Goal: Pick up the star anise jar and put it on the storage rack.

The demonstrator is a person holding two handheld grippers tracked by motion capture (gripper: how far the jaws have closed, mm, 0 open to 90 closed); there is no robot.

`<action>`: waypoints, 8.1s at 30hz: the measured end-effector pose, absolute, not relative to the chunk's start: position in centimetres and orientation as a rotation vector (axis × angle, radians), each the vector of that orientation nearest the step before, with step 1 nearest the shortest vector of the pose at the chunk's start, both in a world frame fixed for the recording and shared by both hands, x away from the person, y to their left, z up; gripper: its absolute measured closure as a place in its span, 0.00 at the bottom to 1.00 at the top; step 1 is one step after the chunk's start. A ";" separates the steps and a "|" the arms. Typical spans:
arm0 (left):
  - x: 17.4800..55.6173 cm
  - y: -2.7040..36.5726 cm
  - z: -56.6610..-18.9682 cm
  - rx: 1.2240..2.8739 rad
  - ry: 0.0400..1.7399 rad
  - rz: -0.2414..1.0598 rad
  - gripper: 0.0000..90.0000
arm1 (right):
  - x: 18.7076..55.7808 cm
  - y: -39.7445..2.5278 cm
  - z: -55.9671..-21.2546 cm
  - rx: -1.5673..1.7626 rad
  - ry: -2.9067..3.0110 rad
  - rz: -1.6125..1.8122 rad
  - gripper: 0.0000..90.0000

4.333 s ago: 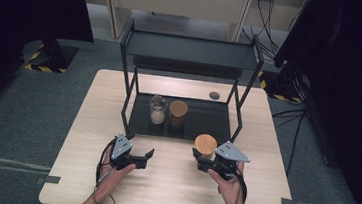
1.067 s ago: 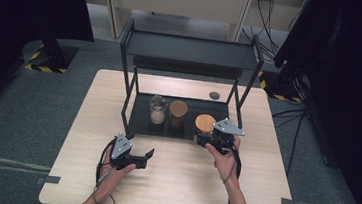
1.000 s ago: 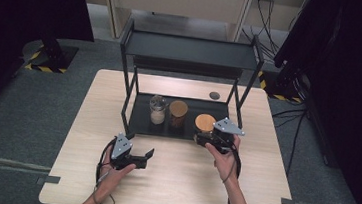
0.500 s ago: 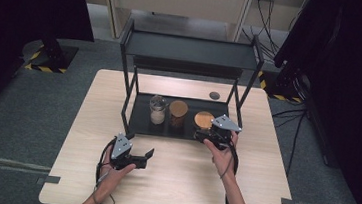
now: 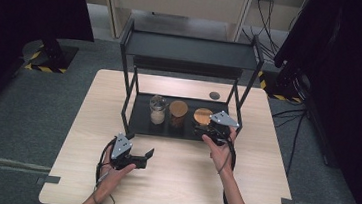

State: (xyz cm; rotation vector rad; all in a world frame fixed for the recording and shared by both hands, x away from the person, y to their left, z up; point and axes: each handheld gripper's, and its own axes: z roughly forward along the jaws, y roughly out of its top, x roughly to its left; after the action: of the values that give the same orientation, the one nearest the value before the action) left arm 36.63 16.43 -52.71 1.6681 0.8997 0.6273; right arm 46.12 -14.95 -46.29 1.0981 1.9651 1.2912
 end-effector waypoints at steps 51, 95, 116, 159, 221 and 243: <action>36.6 16.4 -52.7 1.667 0.900 0.626 0.03 | 50.7 -13.8 -49.1 1.195 1.896 1.236 0.29; 36.6 16.4 -52.7 1.670 0.898 0.629 0.03 | 51.0 -13.9 -49.9 1.219 1.910 1.202 0.05; 36.6 16.4 -52.7 1.670 0.898 0.631 0.03 | 49.2 -14.6 -49.0 1.217 1.917 1.268 0.04; 36.6 16.4 -52.7 1.670 0.899 0.634 0.03 | 44.7 -14.1 -48.5 1.129 1.926 1.366 0.04; 36.6 16.4 -52.7 1.668 0.894 0.635 0.03 | 41.2 -14.6 -50.3 1.091 1.953 1.402 0.04; 36.6 16.4 -52.7 1.670 0.894 0.634 0.03 | 39.9 -14.3 -51.1 1.076 1.987 1.399 0.04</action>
State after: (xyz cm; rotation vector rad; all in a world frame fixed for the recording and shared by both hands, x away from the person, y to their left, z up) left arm 36.58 16.39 -52.71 1.6703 0.8939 0.6339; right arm 39.90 -14.34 -51.06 1.0762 1.9874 1.3986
